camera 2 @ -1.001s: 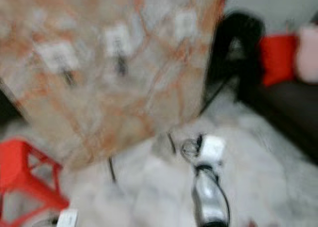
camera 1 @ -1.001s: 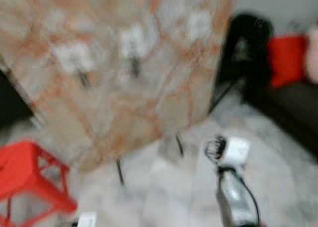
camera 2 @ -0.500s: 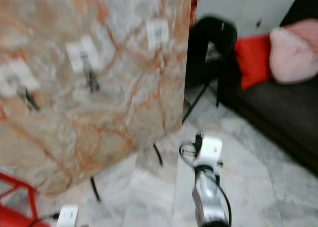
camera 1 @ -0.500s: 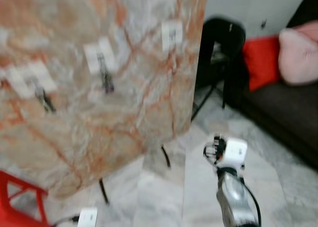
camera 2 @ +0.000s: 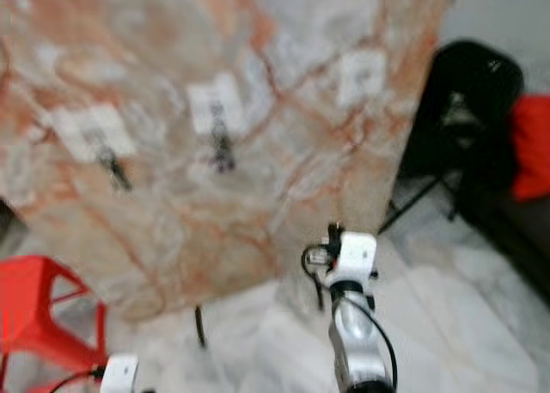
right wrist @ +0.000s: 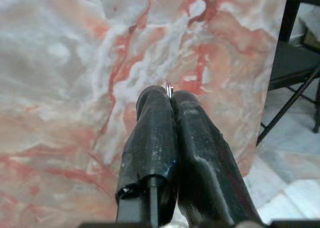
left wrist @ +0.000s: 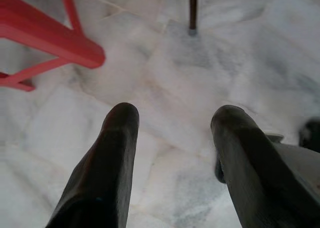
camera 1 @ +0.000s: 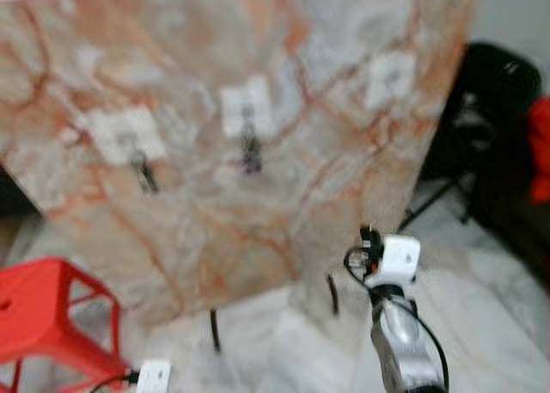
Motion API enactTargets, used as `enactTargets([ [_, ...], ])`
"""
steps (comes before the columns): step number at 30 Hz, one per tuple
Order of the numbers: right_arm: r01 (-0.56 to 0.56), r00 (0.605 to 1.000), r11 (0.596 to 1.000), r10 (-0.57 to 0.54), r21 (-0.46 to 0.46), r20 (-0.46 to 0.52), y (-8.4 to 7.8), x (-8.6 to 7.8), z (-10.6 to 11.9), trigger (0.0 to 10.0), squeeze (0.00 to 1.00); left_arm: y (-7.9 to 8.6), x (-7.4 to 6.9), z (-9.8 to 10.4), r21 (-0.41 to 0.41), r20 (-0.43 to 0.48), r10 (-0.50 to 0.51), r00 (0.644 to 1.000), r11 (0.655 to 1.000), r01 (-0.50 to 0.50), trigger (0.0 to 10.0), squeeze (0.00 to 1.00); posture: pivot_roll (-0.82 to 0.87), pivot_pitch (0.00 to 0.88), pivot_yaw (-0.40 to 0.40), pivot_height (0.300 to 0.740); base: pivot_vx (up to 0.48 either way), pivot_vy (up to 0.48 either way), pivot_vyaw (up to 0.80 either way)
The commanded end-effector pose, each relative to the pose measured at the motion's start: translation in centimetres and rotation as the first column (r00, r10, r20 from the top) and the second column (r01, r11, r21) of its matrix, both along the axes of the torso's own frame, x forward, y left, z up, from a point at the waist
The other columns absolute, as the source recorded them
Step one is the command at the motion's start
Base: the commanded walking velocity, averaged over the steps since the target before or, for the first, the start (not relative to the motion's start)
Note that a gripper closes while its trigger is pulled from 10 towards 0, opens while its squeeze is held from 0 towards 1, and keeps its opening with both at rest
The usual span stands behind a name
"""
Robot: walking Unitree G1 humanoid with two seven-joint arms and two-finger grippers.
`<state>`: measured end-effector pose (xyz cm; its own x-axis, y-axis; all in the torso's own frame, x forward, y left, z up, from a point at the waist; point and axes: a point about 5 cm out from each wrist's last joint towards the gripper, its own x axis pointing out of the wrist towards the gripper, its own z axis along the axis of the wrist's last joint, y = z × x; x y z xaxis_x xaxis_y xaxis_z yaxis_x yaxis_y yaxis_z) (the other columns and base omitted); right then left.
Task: Hang keys on a hook
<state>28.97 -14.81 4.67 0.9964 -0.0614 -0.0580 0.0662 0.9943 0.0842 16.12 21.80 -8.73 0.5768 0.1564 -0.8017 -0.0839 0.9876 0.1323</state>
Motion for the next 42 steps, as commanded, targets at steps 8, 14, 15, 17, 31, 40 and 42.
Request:
enactTargets([
  [8,0.085,0.996,0.996,-0.085,0.019,-0.029,-1.5,0.1,-0.3,10.0,0.00,-0.1,-0.2,-0.1,-0.003,-0.013,-0.022,1.000,1.000,0.022,10.0,0.00,0.00,0.005,0.017,0.740,0.282,0.000,0.00],
  [14,0.089,0.996,0.996,-0.088,0.026,-0.034,-1.5,0.1,-0.3,10.0,0.00,0.0,-0.2,-0.1,-0.001,-0.015,-0.025,1.000,1.000,0.025,10.0,0.00,-0.01,0.000,0.023,0.740,0.278,0.000,-0.11],
  [15,0.089,0.996,0.996,-0.088,0.026,-0.034,-1.5,0.1,-0.3,10.0,0.00,0.0,-0.2,-0.1,-0.001,-0.015,-0.025,1.000,1.000,0.025,10.0,0.00,-0.01,0.000,0.023,0.740,0.277,0.000,-0.69],
  [17,0.091,0.995,0.995,-0.090,0.031,-0.035,-1.5,0.1,-0.3,10.0,0.00,0.0,-0.3,-0.1,0.000,-0.015,-0.027,1.000,1.000,0.027,10.0,0.00,-0.01,0.000,0.023,0.740,0.274,0.000,-0.79],
  [31,0.099,0.995,0.995,-0.099,0.014,-0.011,-1.4,0.6,0.2,10.0,0.00,0.1,-0.3,-0.1,0.002,-0.014,-0.027,1.000,1.000,0.027,10.0,0.00,0.00,0.000,0.026,0.740,0.019,0.000,-0.09],
  [40,0.120,0.993,0.993,-0.120,0.000,0.019,-1.7,2.0,1.3,10.0,0.00,0.2,-0.2,0.0,0.002,-0.013,-0.025,1.000,1.000,0.026,10.0,0.00,0.00,0.000,0.031,0.740,0.000,0.000,0.00],
  [42,0.164,0.986,0.986,-0.162,-0.036,0.043,-2.1,2.7,2.1,10.0,0.00,0.2,-0.1,0.0,0.003,-0.011,-0.024,1.000,1.000,0.024,10.0,0.00,0.00,0.004,0.037,0.740,0.000,0.000,0.00],
])
